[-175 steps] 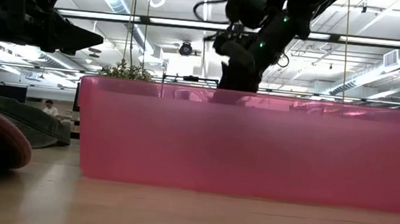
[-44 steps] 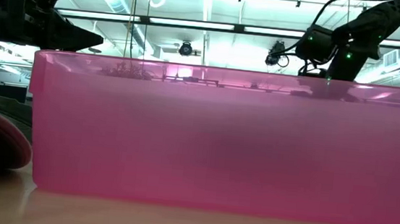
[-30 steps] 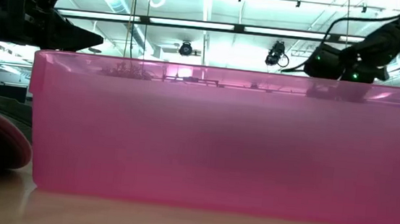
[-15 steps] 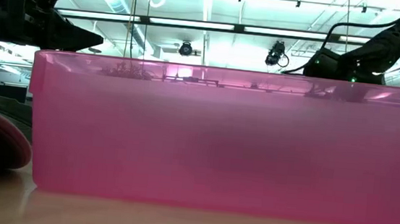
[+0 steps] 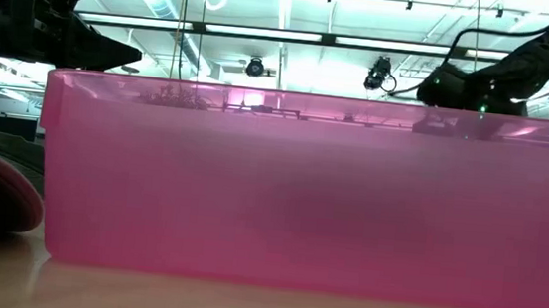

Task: Pick & Place hat
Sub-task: Put the top dark pink cap into the pink bin

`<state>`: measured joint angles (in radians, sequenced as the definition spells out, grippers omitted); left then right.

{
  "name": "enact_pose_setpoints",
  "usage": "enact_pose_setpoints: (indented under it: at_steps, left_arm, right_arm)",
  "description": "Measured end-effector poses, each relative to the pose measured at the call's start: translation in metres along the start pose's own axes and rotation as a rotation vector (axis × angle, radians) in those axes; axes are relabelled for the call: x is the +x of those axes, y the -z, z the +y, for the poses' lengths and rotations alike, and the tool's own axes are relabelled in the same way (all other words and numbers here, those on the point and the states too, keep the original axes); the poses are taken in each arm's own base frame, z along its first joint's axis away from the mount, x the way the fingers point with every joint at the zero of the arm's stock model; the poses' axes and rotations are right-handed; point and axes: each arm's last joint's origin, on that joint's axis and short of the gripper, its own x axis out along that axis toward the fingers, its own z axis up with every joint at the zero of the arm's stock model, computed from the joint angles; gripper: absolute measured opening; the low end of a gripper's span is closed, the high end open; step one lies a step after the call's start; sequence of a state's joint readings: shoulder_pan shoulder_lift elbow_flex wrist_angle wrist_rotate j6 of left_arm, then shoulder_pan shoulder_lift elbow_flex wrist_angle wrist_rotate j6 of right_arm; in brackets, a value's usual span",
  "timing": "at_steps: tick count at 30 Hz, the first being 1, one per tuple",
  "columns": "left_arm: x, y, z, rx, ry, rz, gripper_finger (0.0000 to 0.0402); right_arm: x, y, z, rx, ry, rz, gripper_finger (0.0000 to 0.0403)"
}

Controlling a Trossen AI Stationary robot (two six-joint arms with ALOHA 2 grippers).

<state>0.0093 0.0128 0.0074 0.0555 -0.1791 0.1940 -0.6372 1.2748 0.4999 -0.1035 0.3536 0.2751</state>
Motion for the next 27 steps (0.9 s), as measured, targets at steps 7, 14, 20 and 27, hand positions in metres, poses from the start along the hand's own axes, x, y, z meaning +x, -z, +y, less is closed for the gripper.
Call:
enact_pose_setpoints:
  at_steps: [7, 14, 20, 27]
  left_arm:
    - [0.0, 0.0, 0.0, 0.0, 0.0, 0.0, 0.0067]
    - [0.0, 0.0, 0.0, 0.0, 0.0, 0.0, 0.0067]
    - [0.0, 0.0, 0.0, 0.0, 0.0, 0.0, 0.0067]
    - [0.0, 0.0, 0.0, 0.0, 0.0, 0.0, 0.0067]
  right_arm:
    - [-0.043, -0.022, 0.011, 0.005, -0.119, -0.204, 0.0004]
    - [-0.103, -0.034, 0.026, -0.129, -0.362, -0.459, 0.0002]
    - [-0.135, -0.029, 0.044, -0.332, -0.629, -0.612, 0.0002]
    - [-0.15, -0.012, 0.069, -0.67, -0.831, -0.691, 0.0002]
